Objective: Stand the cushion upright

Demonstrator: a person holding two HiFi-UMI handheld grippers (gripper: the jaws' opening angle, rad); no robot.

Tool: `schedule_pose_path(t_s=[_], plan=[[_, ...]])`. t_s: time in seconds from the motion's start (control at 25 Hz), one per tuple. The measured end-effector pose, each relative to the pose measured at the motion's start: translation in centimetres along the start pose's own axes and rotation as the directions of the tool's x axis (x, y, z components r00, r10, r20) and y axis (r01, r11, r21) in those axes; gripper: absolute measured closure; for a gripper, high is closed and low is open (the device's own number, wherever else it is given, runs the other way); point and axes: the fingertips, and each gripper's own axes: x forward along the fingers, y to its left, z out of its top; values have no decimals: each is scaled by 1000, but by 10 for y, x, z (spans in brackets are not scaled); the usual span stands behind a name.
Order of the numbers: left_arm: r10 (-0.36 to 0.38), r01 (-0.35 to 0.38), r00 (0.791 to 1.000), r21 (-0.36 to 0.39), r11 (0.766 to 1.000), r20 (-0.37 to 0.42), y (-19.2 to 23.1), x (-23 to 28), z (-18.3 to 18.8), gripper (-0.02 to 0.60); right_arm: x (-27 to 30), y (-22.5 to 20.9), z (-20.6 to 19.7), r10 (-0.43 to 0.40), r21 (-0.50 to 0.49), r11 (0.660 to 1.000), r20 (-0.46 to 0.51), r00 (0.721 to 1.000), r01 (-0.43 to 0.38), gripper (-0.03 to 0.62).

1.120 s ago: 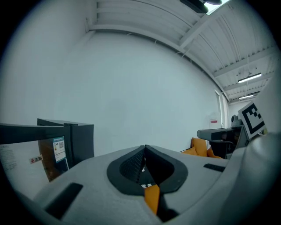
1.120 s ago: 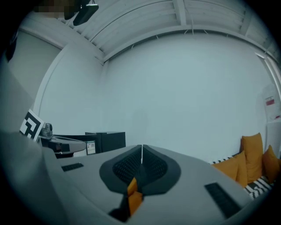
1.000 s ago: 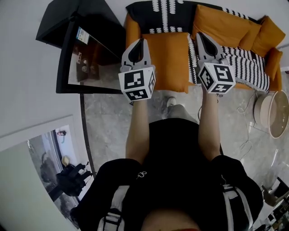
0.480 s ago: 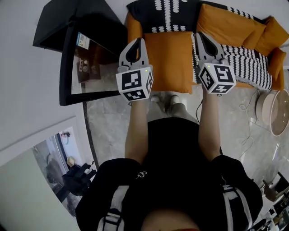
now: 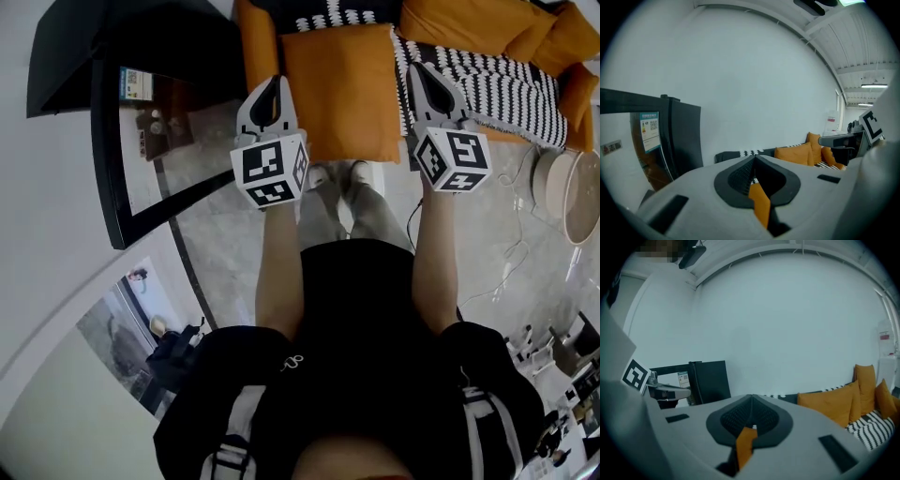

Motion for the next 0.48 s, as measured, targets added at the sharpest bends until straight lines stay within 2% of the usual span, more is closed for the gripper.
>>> schedule_pose_path(t_s=[0.48], plan=[[-40, 36, 984, -24, 999, -171, -4, 16, -96, 572, -4, -15, -95, -34, 46, 998, -169, 985, 43, 582]])
